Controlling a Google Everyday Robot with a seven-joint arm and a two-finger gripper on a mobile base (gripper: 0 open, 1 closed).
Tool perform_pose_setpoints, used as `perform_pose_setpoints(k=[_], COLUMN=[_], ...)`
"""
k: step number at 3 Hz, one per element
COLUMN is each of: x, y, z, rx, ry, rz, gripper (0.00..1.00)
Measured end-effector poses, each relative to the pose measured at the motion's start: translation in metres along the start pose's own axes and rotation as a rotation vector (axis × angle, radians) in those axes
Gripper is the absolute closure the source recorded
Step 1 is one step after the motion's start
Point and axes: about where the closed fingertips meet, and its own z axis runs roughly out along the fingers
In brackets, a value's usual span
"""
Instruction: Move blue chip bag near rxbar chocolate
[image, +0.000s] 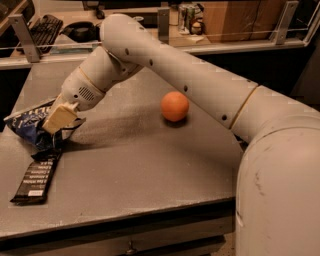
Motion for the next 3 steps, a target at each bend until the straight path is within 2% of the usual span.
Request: perform_pose_setpoints(k=[1,2,3], x=[0.003,0.008,0.008], y=[0.002,0.003,0.000], z=[0.001,-0.003,-0.062], rx=[-0.001,0.007,0.105], ry=[0.002,0.007,0.038], rz=[0.008,0.018,-0.005], gripper=[0.15,0.00,0.00])
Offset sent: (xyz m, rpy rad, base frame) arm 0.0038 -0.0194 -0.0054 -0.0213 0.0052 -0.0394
